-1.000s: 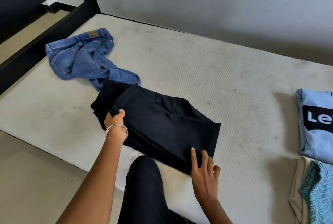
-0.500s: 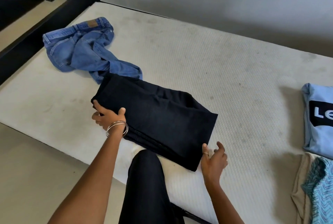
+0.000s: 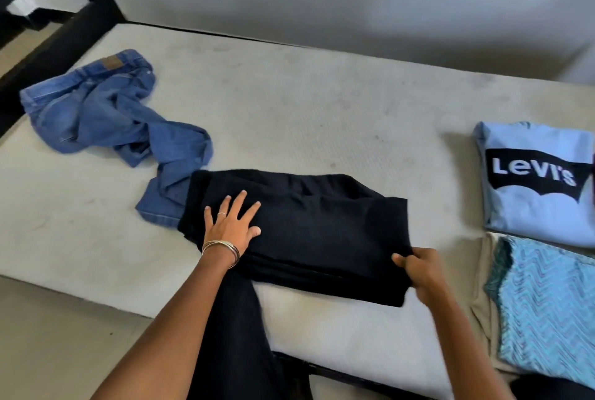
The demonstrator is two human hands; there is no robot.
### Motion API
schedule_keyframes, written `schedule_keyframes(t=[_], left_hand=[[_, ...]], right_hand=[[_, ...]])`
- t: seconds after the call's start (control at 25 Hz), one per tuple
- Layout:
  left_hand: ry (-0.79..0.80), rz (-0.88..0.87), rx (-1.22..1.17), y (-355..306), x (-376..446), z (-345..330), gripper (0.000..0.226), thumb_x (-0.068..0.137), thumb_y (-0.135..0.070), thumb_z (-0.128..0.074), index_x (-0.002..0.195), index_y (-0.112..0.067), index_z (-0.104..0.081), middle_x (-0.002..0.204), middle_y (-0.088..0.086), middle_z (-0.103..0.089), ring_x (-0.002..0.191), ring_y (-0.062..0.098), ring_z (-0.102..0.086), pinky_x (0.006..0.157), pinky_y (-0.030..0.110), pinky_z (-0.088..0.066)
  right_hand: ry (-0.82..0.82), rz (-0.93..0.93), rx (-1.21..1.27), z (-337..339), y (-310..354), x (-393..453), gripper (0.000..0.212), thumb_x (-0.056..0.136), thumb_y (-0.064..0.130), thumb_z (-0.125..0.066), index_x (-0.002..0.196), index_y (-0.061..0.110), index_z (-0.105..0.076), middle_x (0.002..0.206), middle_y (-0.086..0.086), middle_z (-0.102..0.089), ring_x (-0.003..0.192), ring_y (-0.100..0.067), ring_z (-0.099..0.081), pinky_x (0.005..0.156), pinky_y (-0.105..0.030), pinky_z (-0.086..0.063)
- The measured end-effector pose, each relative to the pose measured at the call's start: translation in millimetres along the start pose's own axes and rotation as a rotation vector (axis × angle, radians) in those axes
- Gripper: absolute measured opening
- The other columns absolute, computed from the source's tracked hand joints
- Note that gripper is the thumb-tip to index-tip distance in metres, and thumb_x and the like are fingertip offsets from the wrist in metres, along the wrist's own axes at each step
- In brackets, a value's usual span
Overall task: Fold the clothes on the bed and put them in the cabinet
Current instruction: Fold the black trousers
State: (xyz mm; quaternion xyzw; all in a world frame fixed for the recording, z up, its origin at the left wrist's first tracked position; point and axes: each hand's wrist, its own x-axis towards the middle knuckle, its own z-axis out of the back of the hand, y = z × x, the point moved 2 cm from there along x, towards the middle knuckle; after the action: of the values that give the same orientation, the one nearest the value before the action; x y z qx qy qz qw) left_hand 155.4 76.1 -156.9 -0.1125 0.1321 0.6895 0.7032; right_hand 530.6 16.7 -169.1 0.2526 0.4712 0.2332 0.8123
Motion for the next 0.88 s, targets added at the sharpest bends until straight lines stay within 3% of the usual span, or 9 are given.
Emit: schedule_keyframes(t=[0.08,0.16,0.28,0.44,0.52,0.6,0.68,0.8,0.88], left_hand=[[0.003,-0.153,0.038,-30,-2,2,0.058,0.098,-0.050,-0.038,0.148,-0.051,-0.010,0.160,-0.013,0.010,0.147,0.022,-0.005,0.115,0.060,-0.007],[-0.003,-0.224,0.031,-58,-8,0,0.056,0.097,-0.051,-0.038,0.147,-0.054,-0.011,0.160,-0.014,0.012,0.147,0.023,-0.005,0.114,0.062,-0.009],[0.038,-0.100,-0.069,-83,-14,-9,0.057,0.098,-0.051,-0.037,0.146,-0.056,-0.006,0.158,-0.013,0.021,0.147,0.028,0.008,0.110,0.069,-0.012],[0.124,0.028,-0.073,-83,-15,-20,0.062,0.099,-0.055,-0.026,0.136,-0.060,0.024,0.143,-0.022,0.046,0.143,0.035,0.026,0.106,0.075,-0.008],[0.167,0.079,-0.116,-83,-12,-25,0.064,0.100,-0.052,-0.026,0.135,-0.060,0.027,0.137,-0.024,0.052,0.140,0.035,0.033,0.105,0.076,-0.002],[0.213,0.078,-0.161,-83,-4,-27,0.064,0.101,-0.051,-0.027,0.135,-0.061,0.025,0.134,-0.025,0.054,0.137,0.034,0.038,0.103,0.077,-0.001],[0.203,0.055,-0.220,-75,0,-31,0.062,0.099,-0.053,-0.031,0.136,-0.065,0.017,0.137,-0.023,0.052,0.138,0.033,0.036,0.102,0.079,-0.008],[0.065,0.091,-0.373,-62,5,-31,0.052,0.094,-0.056,-0.046,0.133,-0.072,-0.017,0.151,-0.013,0.037,0.147,0.030,0.013,0.100,0.070,-0.028],[-0.113,0.147,-0.587,-58,14,-22,0.041,0.087,-0.050,-0.061,0.125,-0.060,-0.048,0.162,-0.002,-0.001,0.144,0.030,-0.016,0.098,0.060,-0.038]], right_hand=[[-0.110,0.032,-0.114,65,-3,18,0.017,0.082,-0.001,-0.071,0.096,-0.011,-0.069,0.083,-0.017,-0.068,0.078,-0.029,-0.063,0.076,-0.047,-0.053],[-0.296,0.021,-0.362,108,-2,30,0.025,0.081,0.003,-0.072,0.103,-0.008,-0.067,0.101,-0.024,-0.067,0.097,-0.037,-0.062,0.089,-0.045,-0.050],[-0.519,0.072,-0.600,93,8,23,0.039,0.085,0.014,-0.070,0.118,0.000,-0.057,0.130,-0.030,-0.045,0.119,-0.046,-0.042,0.099,-0.052,-0.038],[-0.313,0.645,-0.677,-18,15,-3,0.068,0.089,0.044,-0.066,0.145,0.012,-0.045,0.152,-0.024,-0.033,0.133,-0.047,-0.034,0.099,-0.057,-0.037],[-0.181,0.683,-0.738,-68,9,-16,0.075,0.094,0.063,-0.042,0.154,0.021,-0.028,0.163,-0.015,-0.012,0.147,-0.041,-0.015,0.111,-0.055,-0.024],[-0.011,0.633,-0.859,-101,-7,-16,0.083,0.088,0.075,-0.007,0.157,0.028,0.000,0.163,-0.008,0.018,0.149,-0.033,0.015,0.120,-0.051,-0.001],[0.062,0.600,-0.934,-111,-16,-6,0.083,0.086,0.076,0.004,0.154,0.031,0.016,0.158,-0.006,0.032,0.144,-0.030,0.032,0.119,-0.050,0.013],[0.127,0.620,-0.734,-105,2,0,0.083,0.094,0.070,-0.022,0.157,0.022,0.002,0.162,-0.009,0.016,0.149,-0.030,0.017,0.122,-0.046,0.008],[0.103,0.637,-0.252,-96,25,-2,0.071,0.099,0.055,-0.037,0.154,0.012,-0.022,0.162,-0.009,-0.016,0.150,-0.025,-0.012,0.123,-0.042,-0.013]])
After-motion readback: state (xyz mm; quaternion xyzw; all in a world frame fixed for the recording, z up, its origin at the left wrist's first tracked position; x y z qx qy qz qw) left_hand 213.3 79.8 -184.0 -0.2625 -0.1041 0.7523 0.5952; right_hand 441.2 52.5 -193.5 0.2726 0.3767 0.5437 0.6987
